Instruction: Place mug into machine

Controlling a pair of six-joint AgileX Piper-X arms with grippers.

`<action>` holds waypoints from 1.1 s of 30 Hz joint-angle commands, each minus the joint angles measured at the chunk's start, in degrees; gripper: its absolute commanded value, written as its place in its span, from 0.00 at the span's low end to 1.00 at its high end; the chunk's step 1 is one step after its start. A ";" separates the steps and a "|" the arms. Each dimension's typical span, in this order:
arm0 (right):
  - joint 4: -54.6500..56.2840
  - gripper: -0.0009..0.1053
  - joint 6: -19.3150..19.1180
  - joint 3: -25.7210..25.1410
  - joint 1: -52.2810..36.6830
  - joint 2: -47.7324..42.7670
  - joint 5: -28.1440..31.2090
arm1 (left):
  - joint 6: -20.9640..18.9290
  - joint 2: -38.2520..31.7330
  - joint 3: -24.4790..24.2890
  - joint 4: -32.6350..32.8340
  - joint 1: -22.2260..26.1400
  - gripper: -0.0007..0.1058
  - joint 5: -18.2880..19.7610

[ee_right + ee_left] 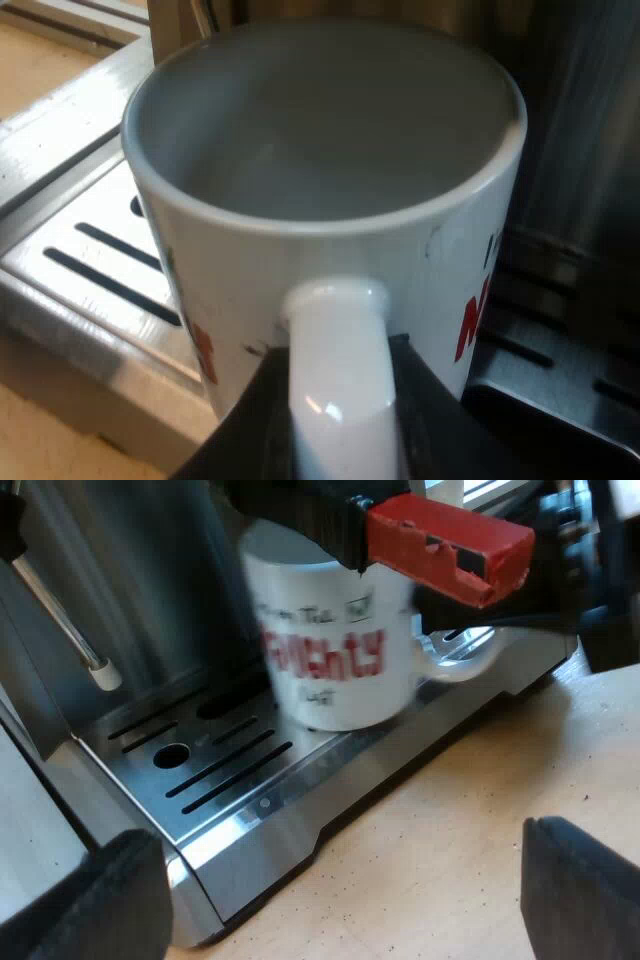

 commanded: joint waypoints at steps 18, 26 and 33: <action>-7.75 0.46 0.05 -1.44 0.22 1.81 -0.22 | -0.06 -0.22 -0.20 -0.81 -0.04 0.69 0.03; -7.95 0.45 0.05 1.19 0.85 -0.11 -0.08 | -0.06 -0.22 -0.20 -0.81 -0.04 0.69 0.03; -13.13 0.45 1.21 5.81 0.72 0.36 2.90 | -0.06 -0.22 -0.20 -1.08 -0.04 0.69 0.03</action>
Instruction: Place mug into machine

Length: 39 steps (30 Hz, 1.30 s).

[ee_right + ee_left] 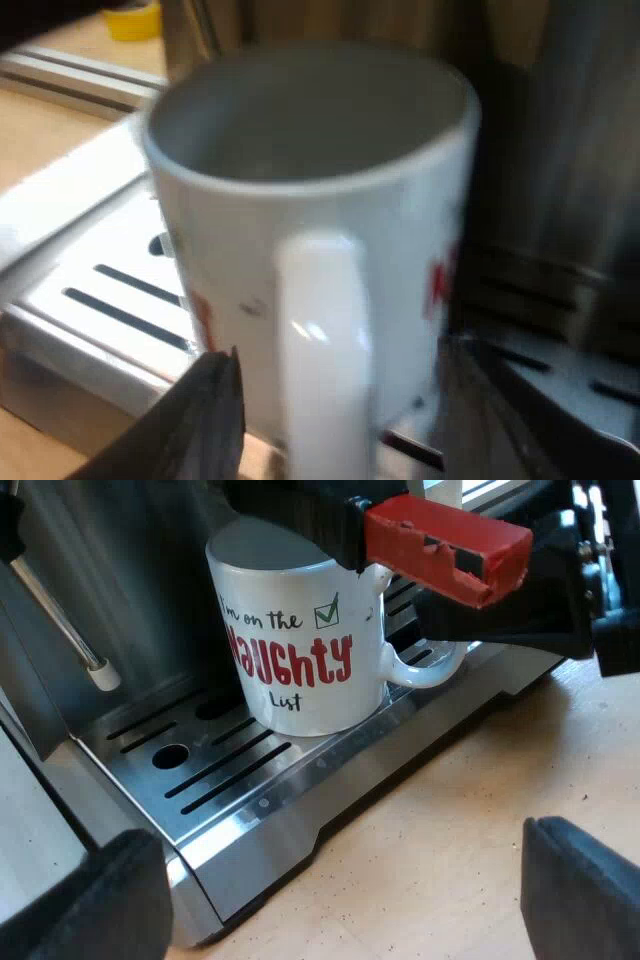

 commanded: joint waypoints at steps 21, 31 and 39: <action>-9.32 0.45 -0.54 -11.59 -0.01 14.67 3.49 | -0.06 -0.22 -0.20 -1.50 -0.04 0.69 0.02; -9.32 0.45 -0.54 -13.25 -0.01 16.94 5.17 | -0.06 -0.22 -0.20 -1.50 -0.04 0.69 1.13; -8.43 0.45 -0.54 -13.25 1.08 14.47 5.71 | -0.06 -0.22 -0.72 -1.97 -0.04 0.69 3.83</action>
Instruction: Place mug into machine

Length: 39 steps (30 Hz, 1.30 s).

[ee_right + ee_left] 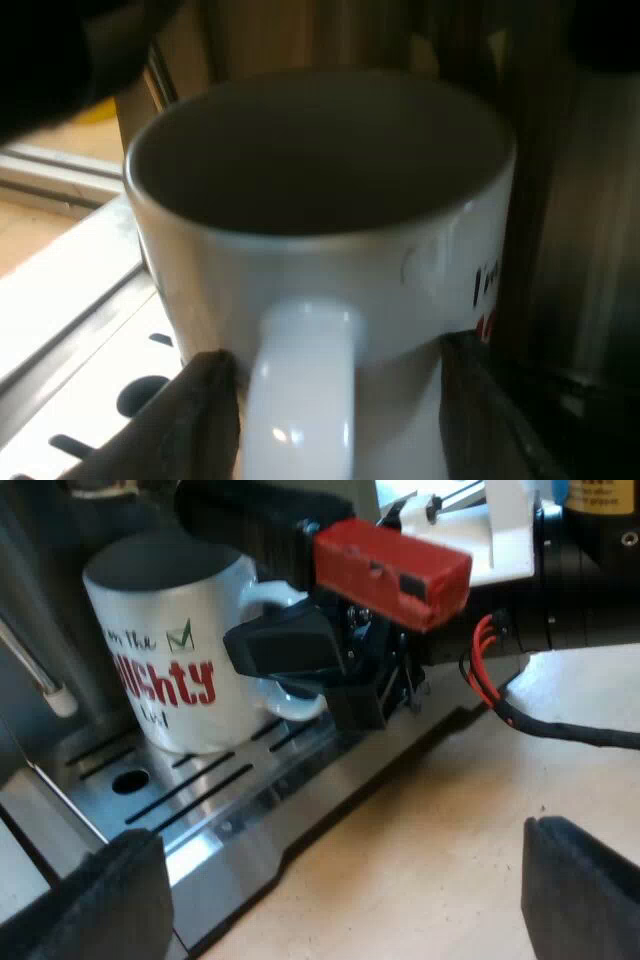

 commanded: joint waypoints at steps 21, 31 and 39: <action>41.41 0.45 1.50 -0.33 7.00 -26.63 7.23 | -3.80 -0.34 -15.75 7.55 -0.04 0.69 0.40; 49.60 0.45 3.84 -0.33 14.37 -35.67 10.81 | -5.31 -0.43 -27.34 19.48 -0.04 0.69 0.40; 47.35 0.44 3.84 -0.33 22.19 -42.65 10.91 | -5.44 -0.43 -31.96 23.43 -0.04 0.69 2.63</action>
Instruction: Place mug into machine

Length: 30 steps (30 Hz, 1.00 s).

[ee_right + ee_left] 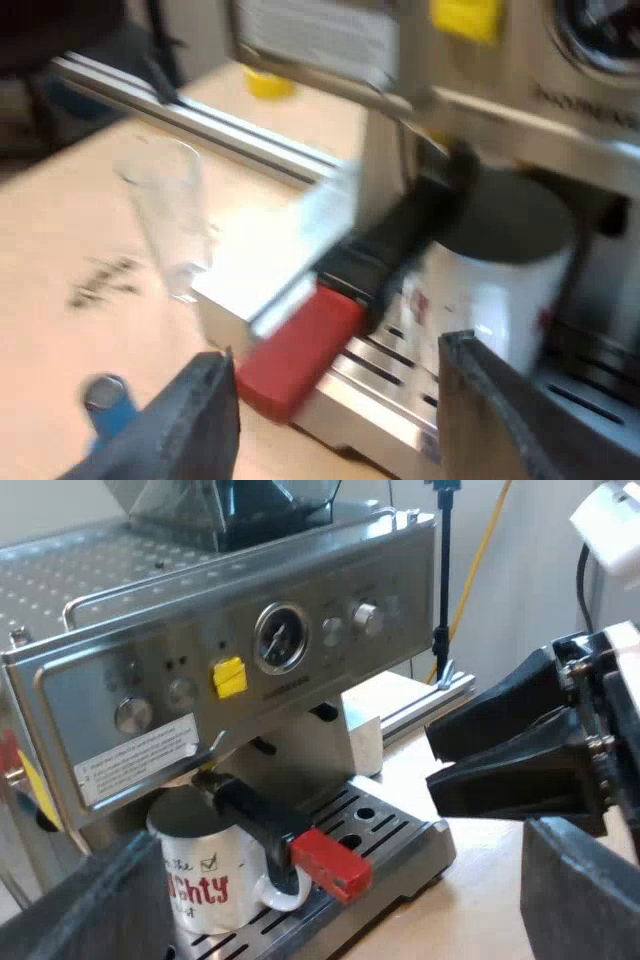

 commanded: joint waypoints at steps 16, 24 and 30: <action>-18.85 0.01 -0.52 -0.33 4.50 4.67 10.29 | -0.52 7.24 0.67 -6.37 -0.04 0.69 1.08; -22.29 0.01 -0.66 -4.55 0.16 11.72 11.55 | -0.52 7.57 0.67 -6.06 -0.04 0.69 1.08; -22.29 0.01 -1.50 -10.46 -2.14 18.71 11.55 | -0.52 7.57 0.67 -6.06 -0.04 0.69 1.08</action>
